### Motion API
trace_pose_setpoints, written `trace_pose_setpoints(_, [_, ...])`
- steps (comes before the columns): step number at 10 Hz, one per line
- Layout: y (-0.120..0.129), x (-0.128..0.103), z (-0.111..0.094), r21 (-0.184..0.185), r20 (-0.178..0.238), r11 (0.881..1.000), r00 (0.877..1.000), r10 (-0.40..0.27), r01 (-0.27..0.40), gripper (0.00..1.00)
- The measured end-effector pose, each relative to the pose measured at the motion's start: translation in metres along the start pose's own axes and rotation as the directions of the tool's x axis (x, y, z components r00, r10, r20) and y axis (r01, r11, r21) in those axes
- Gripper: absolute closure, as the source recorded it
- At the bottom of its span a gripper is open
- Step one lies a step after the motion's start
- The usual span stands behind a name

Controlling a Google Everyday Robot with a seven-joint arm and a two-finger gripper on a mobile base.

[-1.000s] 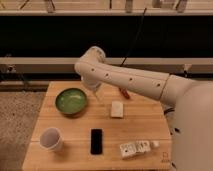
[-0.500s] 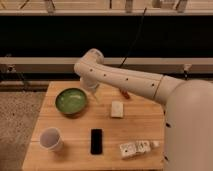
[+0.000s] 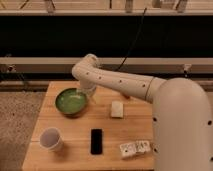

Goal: Pick up the ceramic bowl

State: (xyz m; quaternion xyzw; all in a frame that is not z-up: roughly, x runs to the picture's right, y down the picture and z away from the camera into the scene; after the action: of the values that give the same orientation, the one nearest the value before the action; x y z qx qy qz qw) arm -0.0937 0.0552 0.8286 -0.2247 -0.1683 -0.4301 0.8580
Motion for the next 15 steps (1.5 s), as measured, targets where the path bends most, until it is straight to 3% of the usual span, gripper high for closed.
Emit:
trace_pose_setpoints(3, [0.0, 0.003, 0.034, -0.003, 0.029, 1.0, 0.999, -0.014, 0.014, 0.2])
trace_pose_setpoints(7, [-0.003, 0.0, 0.064, -0.014, 0.06, 1.0, 0.998, -0.025, 0.026, 0.2])
trace_pose_setpoints(15, [-0.014, -0.001, 0.085, -0.02, 0.107, 0.998, 0.993, -0.052, 0.054, 0.2])
